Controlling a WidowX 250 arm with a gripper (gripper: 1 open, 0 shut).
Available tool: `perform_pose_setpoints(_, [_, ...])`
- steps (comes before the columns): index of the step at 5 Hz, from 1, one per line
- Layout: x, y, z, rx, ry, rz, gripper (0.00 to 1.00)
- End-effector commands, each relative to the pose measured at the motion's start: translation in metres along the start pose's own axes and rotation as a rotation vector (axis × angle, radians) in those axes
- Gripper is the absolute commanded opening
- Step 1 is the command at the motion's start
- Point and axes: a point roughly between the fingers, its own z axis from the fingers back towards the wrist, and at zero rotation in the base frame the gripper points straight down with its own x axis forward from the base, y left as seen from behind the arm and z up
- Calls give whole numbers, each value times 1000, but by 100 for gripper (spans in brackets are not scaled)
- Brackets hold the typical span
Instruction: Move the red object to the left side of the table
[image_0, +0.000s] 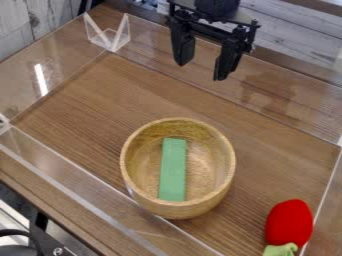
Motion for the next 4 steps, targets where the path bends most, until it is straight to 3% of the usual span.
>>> perform_pose_setpoints(1, [0,-5,-19,-9,35,34,100])
perform_pose_setpoints(4, [-44,-118,10,-40,52,-91,100])
